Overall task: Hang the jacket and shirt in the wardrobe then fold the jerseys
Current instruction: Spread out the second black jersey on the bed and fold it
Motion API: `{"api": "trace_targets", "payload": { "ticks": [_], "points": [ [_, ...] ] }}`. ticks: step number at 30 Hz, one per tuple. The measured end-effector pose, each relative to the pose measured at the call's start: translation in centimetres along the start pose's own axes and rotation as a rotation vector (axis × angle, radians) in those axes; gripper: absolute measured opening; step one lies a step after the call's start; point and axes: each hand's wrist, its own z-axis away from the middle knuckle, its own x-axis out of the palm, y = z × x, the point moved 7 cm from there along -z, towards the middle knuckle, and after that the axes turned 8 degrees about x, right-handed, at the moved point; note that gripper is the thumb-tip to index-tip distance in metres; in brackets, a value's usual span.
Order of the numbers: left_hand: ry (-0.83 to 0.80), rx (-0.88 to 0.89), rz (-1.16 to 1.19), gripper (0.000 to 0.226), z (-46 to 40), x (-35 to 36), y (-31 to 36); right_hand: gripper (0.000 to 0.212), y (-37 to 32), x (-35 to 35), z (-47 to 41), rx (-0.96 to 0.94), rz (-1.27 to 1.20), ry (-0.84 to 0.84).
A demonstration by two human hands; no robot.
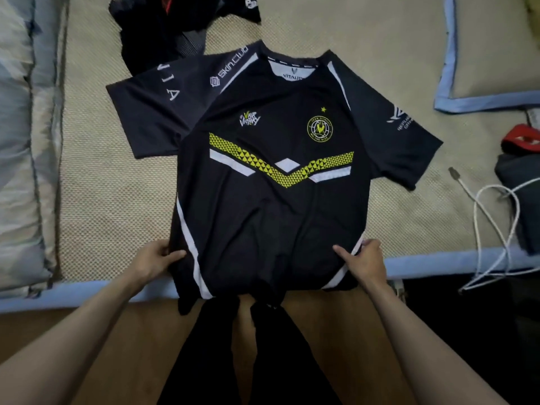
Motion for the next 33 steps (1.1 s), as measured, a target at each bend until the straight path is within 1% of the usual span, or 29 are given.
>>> {"api": "trace_targets", "payload": {
  "ticks": [2, 4, 5, 8, 11, 14, 17, 18, 20, 21, 22, 23, 24, 25, 26, 28, 31, 33],
  "points": [
    [0.066, -0.011, -0.047, 0.015, 0.1, -0.4, -0.8, 0.062, 1.5, 0.1, -0.2, 0.022, 0.002, -0.061],
    [0.089, -0.023, -0.07, 0.018, 0.4, -0.5, -0.9, 0.046, 2.5, -0.2, -0.2, 0.048, -0.005, -0.076],
    [0.101, -0.024, -0.082, 0.018, 0.5, -0.6, -1.0, 0.043, 2.9, -0.3, -0.4, 0.043, -0.016, -0.088],
    [0.145, 0.006, -0.148, 0.017, 0.8, -0.8, -0.5, 0.052, 3.3, -0.6, -0.6, -0.019, -0.019, -0.134],
    [0.155, -0.012, -0.238, 0.013, 0.9, -0.9, -0.1, 0.059, 4.6, -2.1, -1.5, -0.03, -0.023, -0.116],
    [0.12, -0.063, -0.202, 0.016, 0.7, -1.2, -0.4, 0.058, 5.9, -2.8, -2.3, -0.007, -0.007, -0.142],
    [0.061, -0.124, -0.201, 0.018, 0.3, -1.3, -1.3, 0.056, 5.7, -2.3, -2.5, -0.023, 0.113, -0.202],
    [0.003, -0.141, -0.238, 0.018, 0.2, -1.2, -1.2, 0.054, 5.3, -2.3, -2.4, -0.009, 0.164, -0.225],
    [-0.153, -0.176, -0.387, 0.023, -0.6, -1.8, -0.4, 0.046, 4.1, -2.5, -2.6, -0.011, 0.32, -0.289],
    [-0.182, -0.204, -0.392, 0.022, -0.9, -2.7, 0.7, 0.04, 3.3, -2.9, -2.7, -0.015, 0.422, -0.312],
    [-0.164, -0.23, -0.305, 0.022, -1.3, -3.9, 2.2, 0.039, 2.3, -3.4, -2.8, -0.01, 0.513, -0.316],
    [-0.098, -0.248, -0.147, 0.024, -2.3, -5.4, 3.3, 0.045, 0.9, -3.9, -2.9, -0.002, 0.591, -0.318],
    [-0.014, -0.259, 0.037, 0.028, -3.5, -7.0, 4.3, 0.051, -0.8, -4.3, -2.8, 0.003, 0.66, -0.322],
    [0.08, -0.257, 0.242, 0.034, -5.0, -8.4, 5.2, 0.052, -2.9, -4.5, -2.7, -0.01, 0.71, -0.324],
    [0.156, -0.235, 0.433, 0.04, -6.6, -9.7, 6.2, 0.047, -5.5, -4.6, -2.4, -0.038, 0.726, -0.322],
    [0.285, -0.175, 0.731, 0.042, -9.8, -11.4, 7.9, 0.035, -11.1, -3.4, -2.1, -0.125, 0.653, -0.314],
    [0.503, -0.165, 1.032, 0.034, -14.7, -14.1, 8.7, 0.032, -19.4, 0.1, -1.9, -0.264, 0.405, -0.325],
    [0.53, -0.163, 1.2, 0.028, -17.1, -15.2, 8.2, 0.027, -24.0, 2.3, -1.4, -0.32, 0.235, -0.347]
  ]
}}
